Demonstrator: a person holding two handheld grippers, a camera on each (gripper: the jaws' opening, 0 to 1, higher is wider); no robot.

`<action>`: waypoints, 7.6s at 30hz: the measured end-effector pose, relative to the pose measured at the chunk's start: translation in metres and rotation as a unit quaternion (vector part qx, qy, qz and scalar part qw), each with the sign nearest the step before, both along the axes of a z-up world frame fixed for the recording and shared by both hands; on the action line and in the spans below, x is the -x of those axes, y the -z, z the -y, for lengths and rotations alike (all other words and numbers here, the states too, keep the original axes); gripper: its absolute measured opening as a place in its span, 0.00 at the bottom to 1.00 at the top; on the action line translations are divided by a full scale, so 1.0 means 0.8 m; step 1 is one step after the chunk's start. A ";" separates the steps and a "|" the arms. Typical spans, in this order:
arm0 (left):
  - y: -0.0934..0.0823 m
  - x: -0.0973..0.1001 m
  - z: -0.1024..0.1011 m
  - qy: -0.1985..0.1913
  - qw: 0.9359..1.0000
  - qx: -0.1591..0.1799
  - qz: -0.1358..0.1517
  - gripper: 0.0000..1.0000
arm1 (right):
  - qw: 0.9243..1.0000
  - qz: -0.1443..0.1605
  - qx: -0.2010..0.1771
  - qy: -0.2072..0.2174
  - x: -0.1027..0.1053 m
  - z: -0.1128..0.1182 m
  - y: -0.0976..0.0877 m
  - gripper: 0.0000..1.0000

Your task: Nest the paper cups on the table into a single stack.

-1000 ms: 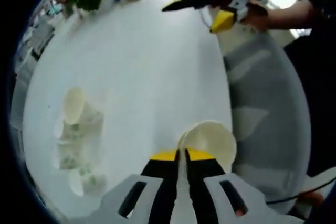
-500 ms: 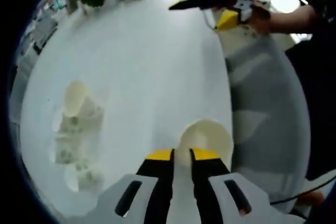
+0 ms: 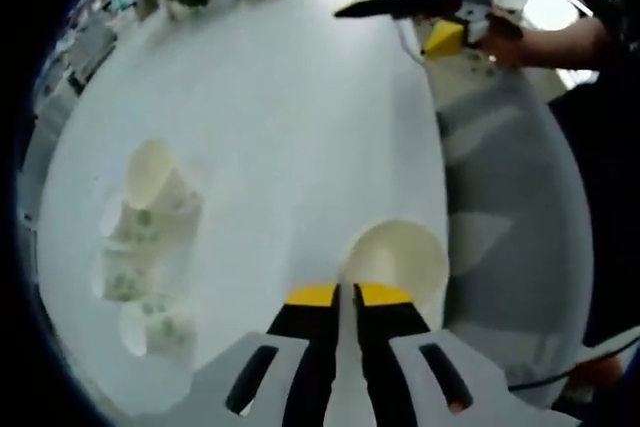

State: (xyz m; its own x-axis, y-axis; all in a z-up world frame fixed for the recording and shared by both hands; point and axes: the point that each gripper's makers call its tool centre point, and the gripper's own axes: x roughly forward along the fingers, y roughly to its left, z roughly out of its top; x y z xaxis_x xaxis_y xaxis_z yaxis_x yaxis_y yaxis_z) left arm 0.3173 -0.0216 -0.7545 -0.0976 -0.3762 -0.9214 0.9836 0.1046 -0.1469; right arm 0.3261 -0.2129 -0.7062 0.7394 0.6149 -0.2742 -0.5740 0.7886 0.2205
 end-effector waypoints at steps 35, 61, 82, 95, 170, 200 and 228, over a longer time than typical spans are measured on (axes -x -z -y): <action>-0.070 -0.058 -0.003 -0.162 0.955 0.223 0.106 0.08 | 0.999 0.015 0.032 -0.021 -0.003 -0.013 -0.032 0.81; -0.084 -0.055 -0.047 -0.232 0.918 0.274 0.167 0.67 | 0.997 0.018 0.048 -0.052 0.004 -0.039 -0.039 0.81; -0.101 -0.047 -0.097 -0.273 0.886 0.312 0.206 0.98 | 0.996 0.016 0.059 -0.070 0.014 -0.053 -0.037 0.81; -0.099 -0.039 -0.121 -0.289 0.880 0.313 0.211 0.97 | 0.995 0.011 0.063 -0.079 0.013 -0.056 -0.032 0.81; -0.062 -0.059 -0.224 -0.392 0.811 0.347 0.262 0.87 | 0.985 -0.006 0.115 -0.131 -0.164 -0.145 0.062 0.81; -0.037 -0.048 -0.234 -0.411 0.812 0.335 0.245 0.90 | 0.980 0.004 0.105 -0.169 -0.220 -0.202 0.103 0.60; -0.036 -0.035 -0.230 -0.399 0.824 0.320 0.244 0.86 | 0.981 0.015 0.091 -0.172 -0.211 -0.196 0.094 0.40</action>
